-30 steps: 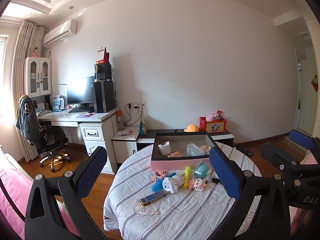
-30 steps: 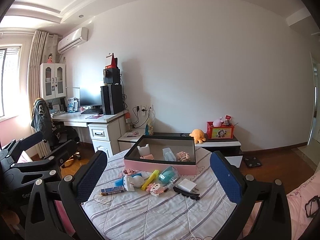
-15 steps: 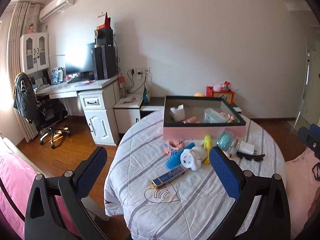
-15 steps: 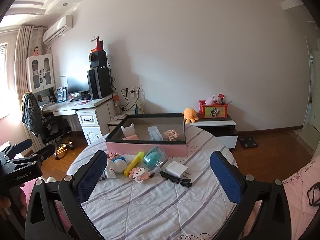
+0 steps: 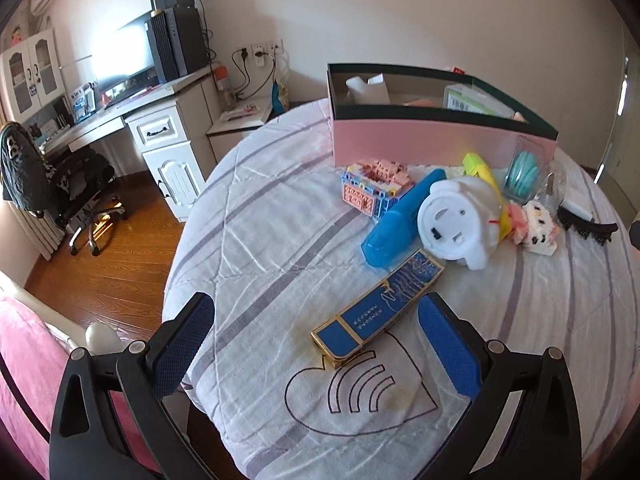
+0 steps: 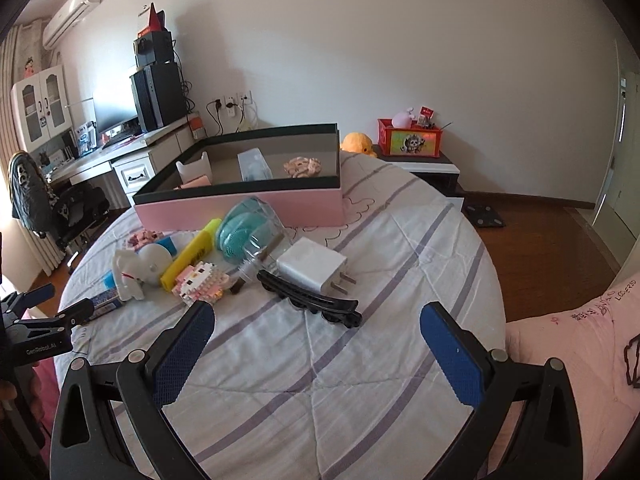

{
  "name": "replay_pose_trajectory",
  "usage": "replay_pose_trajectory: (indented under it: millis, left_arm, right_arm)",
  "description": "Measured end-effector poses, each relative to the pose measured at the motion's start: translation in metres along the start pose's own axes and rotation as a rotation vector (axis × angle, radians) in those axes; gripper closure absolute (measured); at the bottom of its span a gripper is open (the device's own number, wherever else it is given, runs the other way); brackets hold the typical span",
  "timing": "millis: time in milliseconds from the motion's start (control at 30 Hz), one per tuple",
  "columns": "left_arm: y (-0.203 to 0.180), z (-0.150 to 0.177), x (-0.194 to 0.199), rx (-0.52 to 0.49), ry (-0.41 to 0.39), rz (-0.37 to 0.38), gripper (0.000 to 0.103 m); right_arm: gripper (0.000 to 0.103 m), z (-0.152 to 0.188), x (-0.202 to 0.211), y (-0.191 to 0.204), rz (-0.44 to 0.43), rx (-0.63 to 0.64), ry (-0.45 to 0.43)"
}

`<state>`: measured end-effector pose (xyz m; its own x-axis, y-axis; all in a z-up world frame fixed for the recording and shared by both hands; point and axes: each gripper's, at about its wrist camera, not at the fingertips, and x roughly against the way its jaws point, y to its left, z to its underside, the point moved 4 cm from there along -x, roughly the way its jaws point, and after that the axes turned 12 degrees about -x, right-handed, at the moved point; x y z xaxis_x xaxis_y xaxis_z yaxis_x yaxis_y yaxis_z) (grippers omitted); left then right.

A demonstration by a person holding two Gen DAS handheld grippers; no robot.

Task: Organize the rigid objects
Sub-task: 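Grasp the blue-and-gold card box with the left tool while the right tool reaches the black hair clip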

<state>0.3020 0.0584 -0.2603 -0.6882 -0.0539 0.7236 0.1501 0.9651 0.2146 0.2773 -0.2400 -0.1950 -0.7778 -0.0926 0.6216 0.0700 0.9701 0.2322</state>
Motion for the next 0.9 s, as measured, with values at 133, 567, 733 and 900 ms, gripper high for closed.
replay_pose_trajectory:
  millis: [133, 567, 733, 900]
  left_arm:
    - [-0.004, -0.002, -0.014, -0.019, 0.022, 0.026, 0.0]
    - [-0.033, -0.006, 0.001, -0.058, -0.022, 0.087, 0.073]
    - [-0.038, -0.002, 0.008, -0.048, -0.016, 0.096, 0.078]
    - [-0.038, 0.004, 0.015, -0.03, -0.011, 0.113, 0.078]
  right_arm:
    - [0.0, 0.002, -0.021, -0.005, 0.016, 0.005, 0.042]
    - [0.0, -0.005, -0.066, -0.009, -0.008, 0.07, 0.141]
    - [0.029, -0.008, -0.071, -0.003, -0.072, 0.103, 0.165]
    - [0.062, 0.006, -0.065, 0.001, -0.078, 0.121, 0.195]
